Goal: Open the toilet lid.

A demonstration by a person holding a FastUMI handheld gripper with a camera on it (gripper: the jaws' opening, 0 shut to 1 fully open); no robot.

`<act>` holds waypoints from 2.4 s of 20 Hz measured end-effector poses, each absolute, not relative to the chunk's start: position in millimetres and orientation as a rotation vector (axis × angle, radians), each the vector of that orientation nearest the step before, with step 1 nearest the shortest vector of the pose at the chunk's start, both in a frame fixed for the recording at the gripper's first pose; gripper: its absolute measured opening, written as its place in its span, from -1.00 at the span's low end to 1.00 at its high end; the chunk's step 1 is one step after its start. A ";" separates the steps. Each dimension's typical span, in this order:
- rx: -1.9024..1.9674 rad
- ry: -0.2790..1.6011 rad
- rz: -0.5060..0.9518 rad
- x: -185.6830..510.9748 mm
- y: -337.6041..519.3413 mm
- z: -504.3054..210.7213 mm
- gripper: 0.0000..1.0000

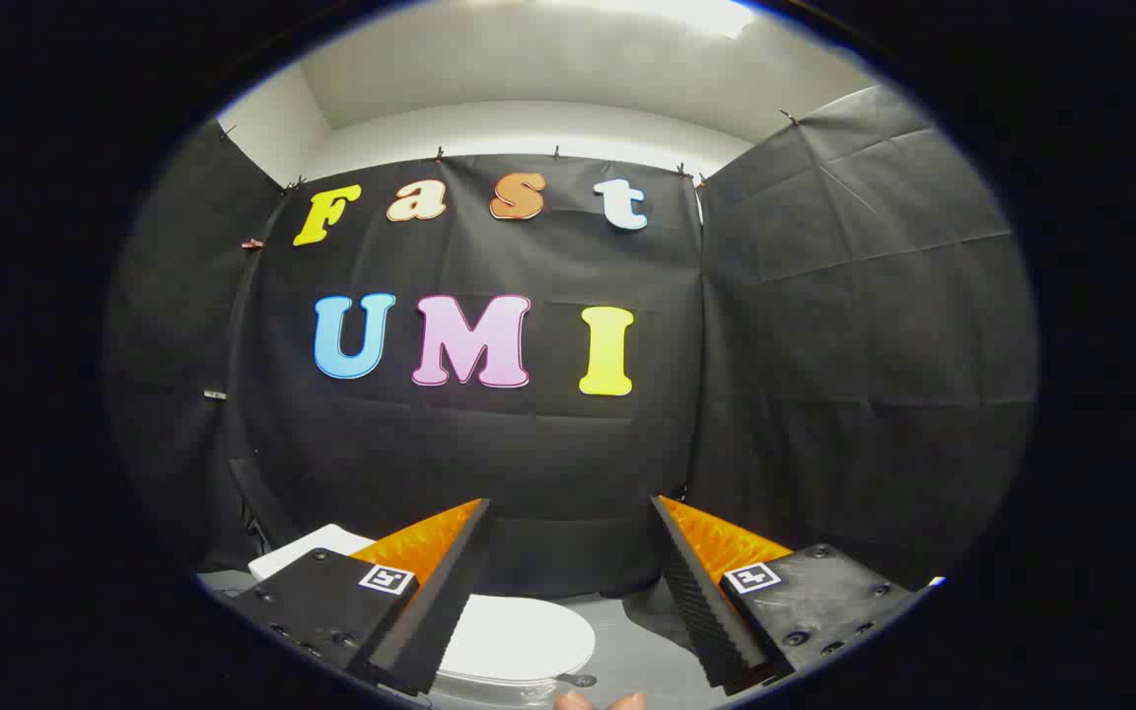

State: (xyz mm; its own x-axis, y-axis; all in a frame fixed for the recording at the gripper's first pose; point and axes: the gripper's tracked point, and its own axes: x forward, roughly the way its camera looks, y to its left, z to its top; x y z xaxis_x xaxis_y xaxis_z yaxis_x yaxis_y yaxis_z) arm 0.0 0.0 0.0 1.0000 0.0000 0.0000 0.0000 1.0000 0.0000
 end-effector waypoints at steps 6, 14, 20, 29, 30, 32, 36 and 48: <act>-0.012 0.010 0.015 0.8 8.0 -2.8 0.96; -0.024 0.009 0.011 2.1 10.0 -1.9 0.96; -0.030 0.014 0.012 1.3 10.8 -4.7 0.96; -0.040 0.007 0.014 9.9 13.6 -18.6 0.96; -0.041 0.001 0.014 12.0 13.4 -20.5 0.96; -0.052 -0.002 0.010 16.7 12.6 -29.2 0.96; -0.044 0.018 0.023 27.4 14.5 -52.6 0.96; -0.129 -0.012 0.065 54.8 12.9 -137.6 0.96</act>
